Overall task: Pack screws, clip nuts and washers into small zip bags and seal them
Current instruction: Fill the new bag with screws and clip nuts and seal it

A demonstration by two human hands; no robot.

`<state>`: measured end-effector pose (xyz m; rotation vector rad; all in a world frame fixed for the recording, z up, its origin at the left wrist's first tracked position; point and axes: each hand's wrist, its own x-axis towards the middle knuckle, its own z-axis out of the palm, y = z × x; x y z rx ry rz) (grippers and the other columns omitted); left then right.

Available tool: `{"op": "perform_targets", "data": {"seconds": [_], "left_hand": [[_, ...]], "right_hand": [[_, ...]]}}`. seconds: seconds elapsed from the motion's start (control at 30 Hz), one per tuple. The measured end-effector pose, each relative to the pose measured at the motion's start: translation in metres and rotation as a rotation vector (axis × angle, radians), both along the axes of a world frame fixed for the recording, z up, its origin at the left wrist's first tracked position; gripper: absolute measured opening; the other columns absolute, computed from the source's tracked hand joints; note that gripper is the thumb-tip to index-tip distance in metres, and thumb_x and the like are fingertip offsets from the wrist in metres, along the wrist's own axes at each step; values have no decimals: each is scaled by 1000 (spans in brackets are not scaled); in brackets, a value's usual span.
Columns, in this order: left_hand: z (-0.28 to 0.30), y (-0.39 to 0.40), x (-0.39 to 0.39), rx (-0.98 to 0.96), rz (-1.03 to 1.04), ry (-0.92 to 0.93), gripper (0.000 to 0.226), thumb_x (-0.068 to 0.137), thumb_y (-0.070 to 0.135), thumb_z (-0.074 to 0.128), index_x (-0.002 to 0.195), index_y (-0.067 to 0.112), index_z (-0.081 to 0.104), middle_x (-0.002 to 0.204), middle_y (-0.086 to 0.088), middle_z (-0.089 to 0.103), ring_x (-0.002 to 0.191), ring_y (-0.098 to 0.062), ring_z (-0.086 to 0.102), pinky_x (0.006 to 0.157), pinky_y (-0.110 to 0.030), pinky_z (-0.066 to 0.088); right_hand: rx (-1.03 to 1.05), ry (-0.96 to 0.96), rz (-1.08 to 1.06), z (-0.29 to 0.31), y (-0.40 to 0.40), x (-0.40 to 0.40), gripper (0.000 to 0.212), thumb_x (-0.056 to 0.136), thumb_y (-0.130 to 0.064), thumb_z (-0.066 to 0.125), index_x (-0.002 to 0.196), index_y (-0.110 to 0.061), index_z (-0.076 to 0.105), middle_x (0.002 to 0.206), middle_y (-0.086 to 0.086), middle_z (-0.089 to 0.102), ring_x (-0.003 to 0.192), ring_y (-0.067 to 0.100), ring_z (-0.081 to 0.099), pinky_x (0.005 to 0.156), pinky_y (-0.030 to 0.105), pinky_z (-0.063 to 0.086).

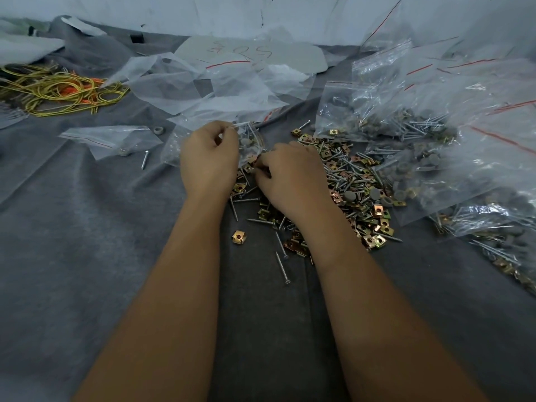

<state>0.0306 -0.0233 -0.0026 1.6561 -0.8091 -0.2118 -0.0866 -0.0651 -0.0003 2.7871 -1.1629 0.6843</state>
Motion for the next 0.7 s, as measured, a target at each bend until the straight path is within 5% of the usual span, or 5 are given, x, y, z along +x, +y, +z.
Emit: {"op": "perform_targets", "data": {"seconds": [0.5,0.7], "left_hand": [[1,-1,-3,-6,-14,-7,23,84,34,47,67,38,62,56,6,56,50,-8,43,56,-30,38],[-2,-3,0,69,-26,-114,16,93,30,52,87,32,67,62,4,59,55,-12,50,56,-32,41]], "right_hand": [[44,-20,-2,-1,0,7,22,90,-33,58,100,-17,69,98,4,62,103,27,52,91,41,38],[125,-271,-123,8,-4,-5,11,83,-28,61,87,-18,65,87,-1,59,86,20,56,79,39,48]]}}
